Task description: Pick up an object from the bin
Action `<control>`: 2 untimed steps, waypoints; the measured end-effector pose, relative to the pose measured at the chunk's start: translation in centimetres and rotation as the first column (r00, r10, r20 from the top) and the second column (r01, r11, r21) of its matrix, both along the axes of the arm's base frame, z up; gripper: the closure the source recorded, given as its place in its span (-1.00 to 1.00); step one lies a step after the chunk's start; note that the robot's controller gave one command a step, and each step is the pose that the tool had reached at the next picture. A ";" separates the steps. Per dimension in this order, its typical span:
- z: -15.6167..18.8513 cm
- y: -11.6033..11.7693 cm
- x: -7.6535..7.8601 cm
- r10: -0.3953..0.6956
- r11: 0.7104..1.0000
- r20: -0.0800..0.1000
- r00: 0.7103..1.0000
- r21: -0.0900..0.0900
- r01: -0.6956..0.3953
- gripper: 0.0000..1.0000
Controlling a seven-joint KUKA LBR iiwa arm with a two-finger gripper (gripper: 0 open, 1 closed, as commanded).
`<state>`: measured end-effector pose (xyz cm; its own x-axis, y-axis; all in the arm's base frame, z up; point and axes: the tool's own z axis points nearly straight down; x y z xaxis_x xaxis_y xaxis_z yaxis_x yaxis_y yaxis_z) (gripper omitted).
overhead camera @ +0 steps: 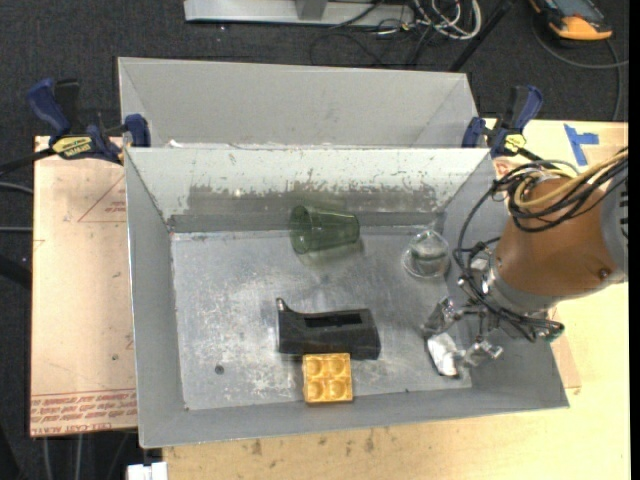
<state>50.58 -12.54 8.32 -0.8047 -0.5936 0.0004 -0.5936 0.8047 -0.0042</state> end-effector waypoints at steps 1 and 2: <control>3.7 0.9 0.4 -0.008 1.000 0.001 1.000 0.006 0.008 1.00; 10.2 0.8 0.2 -0.039 0.999 -0.005 0.999 0.006 0.039 1.00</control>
Offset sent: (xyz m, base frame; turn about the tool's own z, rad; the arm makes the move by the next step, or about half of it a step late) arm 0.0014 0.0065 0.1185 0.0494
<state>50.78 -11.71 18.48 -0.8271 -0.5620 0.0003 -0.5620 0.8271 0.0036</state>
